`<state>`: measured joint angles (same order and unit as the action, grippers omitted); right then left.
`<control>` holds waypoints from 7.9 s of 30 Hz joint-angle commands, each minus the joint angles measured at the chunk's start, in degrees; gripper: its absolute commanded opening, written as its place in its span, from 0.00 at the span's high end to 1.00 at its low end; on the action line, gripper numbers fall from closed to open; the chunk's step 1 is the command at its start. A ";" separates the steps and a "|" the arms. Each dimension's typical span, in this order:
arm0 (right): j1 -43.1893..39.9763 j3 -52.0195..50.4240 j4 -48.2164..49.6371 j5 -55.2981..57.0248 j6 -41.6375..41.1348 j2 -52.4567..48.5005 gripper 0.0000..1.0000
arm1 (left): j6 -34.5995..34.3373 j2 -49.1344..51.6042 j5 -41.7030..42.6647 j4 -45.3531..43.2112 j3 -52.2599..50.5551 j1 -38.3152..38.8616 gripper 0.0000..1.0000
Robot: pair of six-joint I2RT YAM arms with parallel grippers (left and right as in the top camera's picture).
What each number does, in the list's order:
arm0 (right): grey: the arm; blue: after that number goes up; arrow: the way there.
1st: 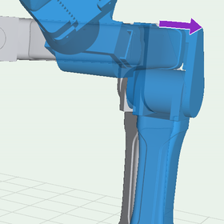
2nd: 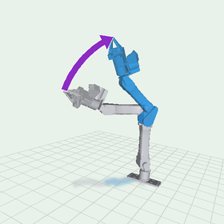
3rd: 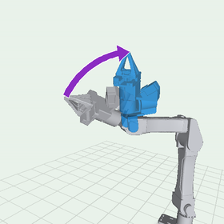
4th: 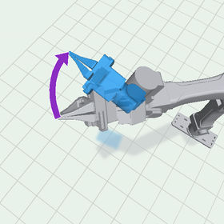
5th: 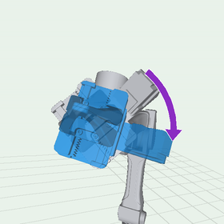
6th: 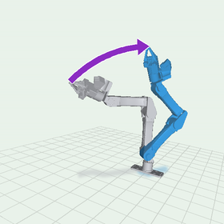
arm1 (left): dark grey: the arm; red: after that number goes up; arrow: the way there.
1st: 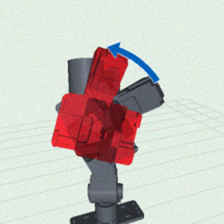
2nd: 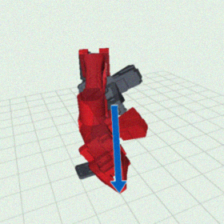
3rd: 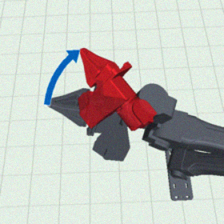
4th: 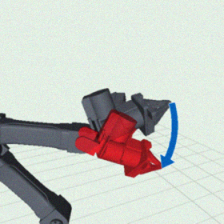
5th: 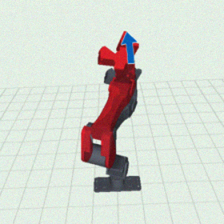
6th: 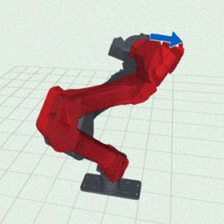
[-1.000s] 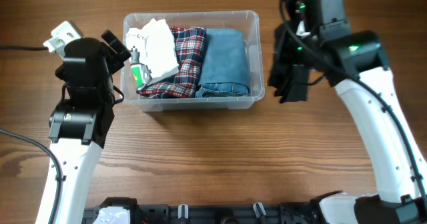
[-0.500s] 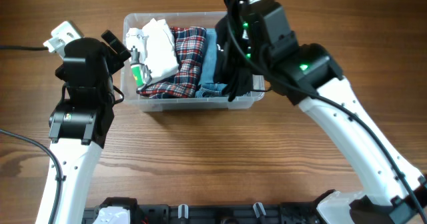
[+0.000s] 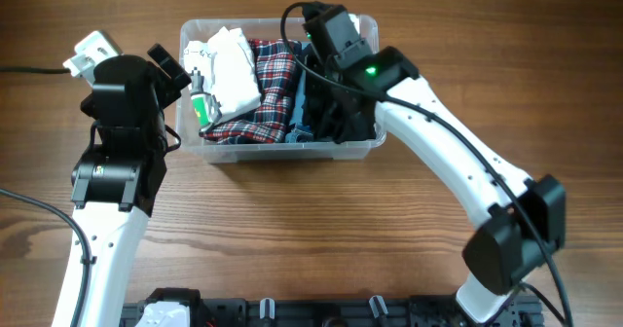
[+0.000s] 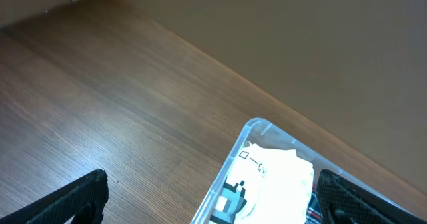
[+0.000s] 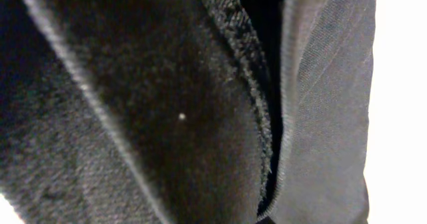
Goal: Pack container
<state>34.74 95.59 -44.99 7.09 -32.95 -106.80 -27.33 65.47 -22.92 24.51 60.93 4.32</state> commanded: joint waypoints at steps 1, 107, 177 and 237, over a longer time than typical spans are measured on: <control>0.17 1.27 0.76 -0.39 1.07 -3.80 0.96 | 0.04 0.22 -1.14 0.02 -0.15 -0.33 0.00; 4.50 1.27 -27.96 11.28 11.96 91.65 0.05 | 0.04 0.22 -1.14 0.02 -0.15 -0.33 0.00; 3.89 -64.96 15.41 4.79 -37.73 102.92 0.00 | 0.04 0.22 -1.14 0.24 -0.15 -0.33 0.00; -30.95 -93.74 41.94 -12.98 49.44 106.60 0.00 | 0.04 0.22 -1.14 0.24 -0.15 -0.33 0.00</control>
<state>5.74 2.26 -3.57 -4.97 15.14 -0.89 -27.33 65.47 -22.92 24.88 60.93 4.32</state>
